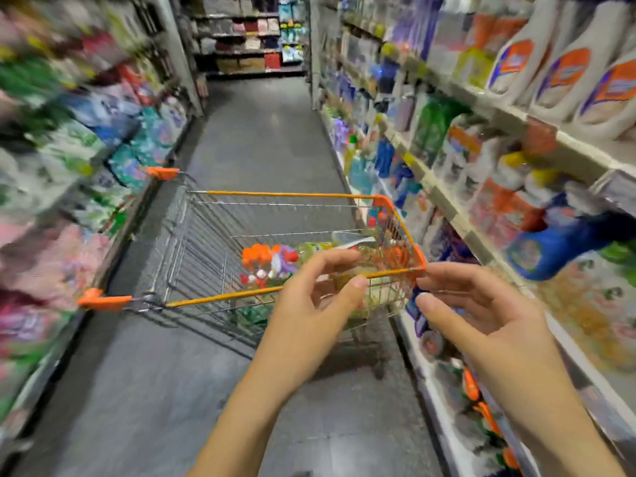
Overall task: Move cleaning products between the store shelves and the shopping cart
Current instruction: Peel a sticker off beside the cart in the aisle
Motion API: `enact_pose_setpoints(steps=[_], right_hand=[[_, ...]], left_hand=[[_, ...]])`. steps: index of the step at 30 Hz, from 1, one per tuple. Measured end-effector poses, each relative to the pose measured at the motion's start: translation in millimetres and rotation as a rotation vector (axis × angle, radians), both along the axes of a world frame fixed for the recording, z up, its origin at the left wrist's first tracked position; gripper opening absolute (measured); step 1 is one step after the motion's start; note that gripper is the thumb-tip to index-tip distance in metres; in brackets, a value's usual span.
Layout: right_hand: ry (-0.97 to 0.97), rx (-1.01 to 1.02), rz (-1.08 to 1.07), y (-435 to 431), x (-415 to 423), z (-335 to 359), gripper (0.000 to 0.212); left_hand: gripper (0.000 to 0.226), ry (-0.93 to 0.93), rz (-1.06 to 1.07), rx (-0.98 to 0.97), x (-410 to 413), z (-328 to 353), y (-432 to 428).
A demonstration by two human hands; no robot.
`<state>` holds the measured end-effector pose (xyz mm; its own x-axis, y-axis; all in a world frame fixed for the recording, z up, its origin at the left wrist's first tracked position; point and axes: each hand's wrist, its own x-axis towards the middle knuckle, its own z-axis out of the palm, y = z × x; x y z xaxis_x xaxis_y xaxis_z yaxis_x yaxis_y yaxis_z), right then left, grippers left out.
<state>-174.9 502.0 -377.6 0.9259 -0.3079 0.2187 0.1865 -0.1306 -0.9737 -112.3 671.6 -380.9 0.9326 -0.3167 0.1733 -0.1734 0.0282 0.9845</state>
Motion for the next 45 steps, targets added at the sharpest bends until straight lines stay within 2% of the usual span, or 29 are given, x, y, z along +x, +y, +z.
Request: enact_pose_setpoints(steps=[4,10,14,17,22,25,29,32,36,41,45], right_hand=[[0.034,-0.014,0.043,15.0,56.5,-12.2,0.035],[0.095,-0.029,0.117,6.0,146.7,-33.4,0.030],[0.153,-0.061,0.148,-17.3,217.0,-55.7,0.047],[0.216,-0.060,0.181,-35.0,271.7,-75.1,0.033],[0.298,-0.080,0.276,-53.1,349.0,-108.8,0.031],[0.379,-0.103,0.294,-61.5,388.9,-148.8,0.016],[0.534,-0.320,0.220,-82.7,434.9,-231.8,0.018],[0.699,-0.610,0.128,-101.8,453.9,-298.5,0.017],[0.852,-1.004,0.234,-119.7,466.4,-359.2,0.057],[0.894,-1.349,0.319,-130.8,489.4,-399.2,0.082],[0.833,-1.526,0.400,-136.4,506.5,-416.9,0.079]], left_hand=[[0.023,0.030,0.120,0.032,51.2,-13.3,36.5],[0.021,0.084,0.209,0.061,126.8,-39.6,39.5],[0.021,0.136,0.267,0.085,182.0,-59.5,21.8],[0.023,0.190,0.268,0.104,223.9,-74.3,1.8],[0.018,0.273,0.306,0.074,288.4,-105.5,-23.9],[0.018,0.292,0.287,0.110,322.7,-132.2,-29.8],[0.024,0.306,0.279,0.154,361.3,-173.2,-35.4],[0.019,0.310,0.235,0.163,380.4,-202.5,-42.6],[0.022,0.363,0.162,0.238,387.6,-241.3,-50.1],[0.020,0.434,0.146,0.288,385.7,-265.2,-55.0],[0.018,0.459,0.119,0.303,380.5,-270.0,-55.6]])
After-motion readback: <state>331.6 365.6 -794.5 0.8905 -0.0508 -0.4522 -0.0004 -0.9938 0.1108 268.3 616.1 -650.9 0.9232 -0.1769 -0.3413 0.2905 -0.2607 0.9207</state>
